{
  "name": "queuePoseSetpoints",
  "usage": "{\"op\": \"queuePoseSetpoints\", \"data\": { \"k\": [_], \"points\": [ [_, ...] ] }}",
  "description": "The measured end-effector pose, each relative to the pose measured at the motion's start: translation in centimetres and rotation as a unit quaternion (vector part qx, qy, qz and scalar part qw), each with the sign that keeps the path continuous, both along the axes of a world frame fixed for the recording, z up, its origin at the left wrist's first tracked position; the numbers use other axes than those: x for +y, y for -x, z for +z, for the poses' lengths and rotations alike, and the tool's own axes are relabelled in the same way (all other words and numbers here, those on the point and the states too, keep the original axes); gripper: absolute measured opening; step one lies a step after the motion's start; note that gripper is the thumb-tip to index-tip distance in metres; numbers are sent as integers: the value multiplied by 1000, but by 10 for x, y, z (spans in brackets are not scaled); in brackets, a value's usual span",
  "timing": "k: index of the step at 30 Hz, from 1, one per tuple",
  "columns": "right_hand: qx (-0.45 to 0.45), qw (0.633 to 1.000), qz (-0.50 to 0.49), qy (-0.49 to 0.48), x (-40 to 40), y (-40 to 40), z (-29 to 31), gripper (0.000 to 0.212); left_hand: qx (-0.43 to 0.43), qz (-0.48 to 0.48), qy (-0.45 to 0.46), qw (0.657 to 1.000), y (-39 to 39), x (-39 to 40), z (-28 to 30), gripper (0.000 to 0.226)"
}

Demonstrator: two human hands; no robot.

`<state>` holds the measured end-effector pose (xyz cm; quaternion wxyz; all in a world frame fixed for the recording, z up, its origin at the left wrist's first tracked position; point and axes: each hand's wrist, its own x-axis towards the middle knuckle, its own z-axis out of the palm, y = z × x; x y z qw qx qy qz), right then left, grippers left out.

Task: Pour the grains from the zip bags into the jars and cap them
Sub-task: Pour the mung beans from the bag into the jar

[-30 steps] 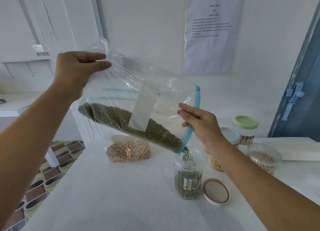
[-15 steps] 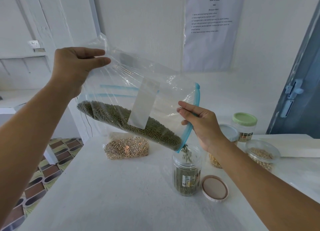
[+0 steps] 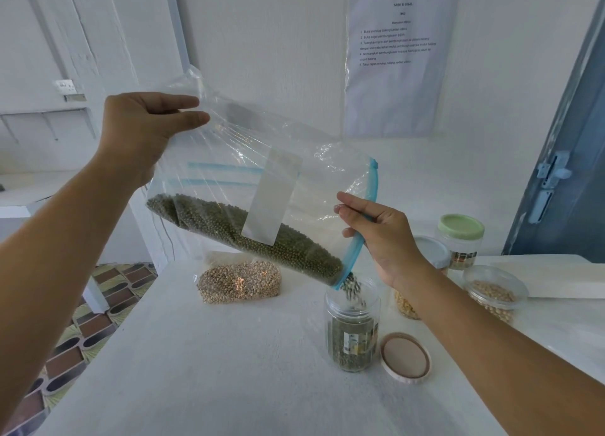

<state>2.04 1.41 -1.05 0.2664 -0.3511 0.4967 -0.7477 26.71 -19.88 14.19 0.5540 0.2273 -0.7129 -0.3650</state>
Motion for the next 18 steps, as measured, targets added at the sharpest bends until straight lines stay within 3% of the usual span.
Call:
{"op": "queuePoseSetpoints", "data": {
  "k": [18],
  "points": [
    [-8, 1000, -2, -2, 1, -1, -2, 26, -2, -1, 1, 1000, -1, 3, 1, 31]
  ]
}}
